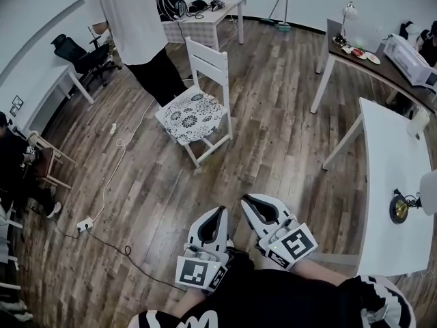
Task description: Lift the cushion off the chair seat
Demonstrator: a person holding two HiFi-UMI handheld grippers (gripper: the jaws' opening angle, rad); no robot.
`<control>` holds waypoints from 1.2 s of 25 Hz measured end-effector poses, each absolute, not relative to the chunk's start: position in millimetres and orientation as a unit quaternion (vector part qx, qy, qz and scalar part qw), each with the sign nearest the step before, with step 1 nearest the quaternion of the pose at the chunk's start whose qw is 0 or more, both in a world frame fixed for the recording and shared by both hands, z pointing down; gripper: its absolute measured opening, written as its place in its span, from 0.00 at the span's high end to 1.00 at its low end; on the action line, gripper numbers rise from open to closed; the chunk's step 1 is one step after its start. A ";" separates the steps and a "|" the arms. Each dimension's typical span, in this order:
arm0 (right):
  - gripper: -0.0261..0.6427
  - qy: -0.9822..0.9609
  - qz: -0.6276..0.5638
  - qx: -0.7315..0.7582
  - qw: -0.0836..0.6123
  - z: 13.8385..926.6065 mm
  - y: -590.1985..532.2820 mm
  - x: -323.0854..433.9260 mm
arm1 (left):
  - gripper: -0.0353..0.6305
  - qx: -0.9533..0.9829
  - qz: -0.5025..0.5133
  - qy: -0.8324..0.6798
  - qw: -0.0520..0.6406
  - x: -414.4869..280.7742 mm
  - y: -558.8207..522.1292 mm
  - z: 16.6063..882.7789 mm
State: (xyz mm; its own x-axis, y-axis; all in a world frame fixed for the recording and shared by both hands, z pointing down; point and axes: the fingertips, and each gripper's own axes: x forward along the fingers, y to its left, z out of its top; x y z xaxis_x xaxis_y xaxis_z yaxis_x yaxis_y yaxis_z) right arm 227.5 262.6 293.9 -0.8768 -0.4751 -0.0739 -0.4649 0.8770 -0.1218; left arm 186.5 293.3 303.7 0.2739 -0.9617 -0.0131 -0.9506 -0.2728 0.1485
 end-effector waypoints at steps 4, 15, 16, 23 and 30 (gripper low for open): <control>0.91 0.966 -0.051 -0.246 0.053 291.0 234.3 204.4 | 0.94 0.797 -0.047 -0.599 0.056 163.2 265.7 302.7; 0.91 0.965 -0.062 -0.248 0.056 291.1 173.5 127.0 | 0.94 0.799 -0.043 -0.597 0.058 87.0 205.0 303.9; 0.91 0.965 -0.063 -0.248 0.056 293.0 170.3 121.1 | 0.94 0.799 -0.041 -0.597 0.058 81.4 201.5 305.3; 0.91 0.963 -0.073 -0.250 0.060 300.1 152.5 84.7 | 0.94 0.801 -0.037 -0.595 0.057 45.3 188.8 311.7; 0.91 0.963 -0.074 -0.253 0.054 304.1 149.3 71.2 | 0.94 0.796 -0.047 -0.600 0.064 26.2 184.0 316.9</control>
State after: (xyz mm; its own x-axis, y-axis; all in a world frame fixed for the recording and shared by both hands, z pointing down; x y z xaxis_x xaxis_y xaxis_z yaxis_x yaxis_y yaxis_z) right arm 71.2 149.3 304.1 -0.8664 -0.4949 -0.0665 -0.4788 0.8611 -0.1708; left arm 26.2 184.0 316.9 0.2767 -0.9610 0.0012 -0.9488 -0.2730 0.1587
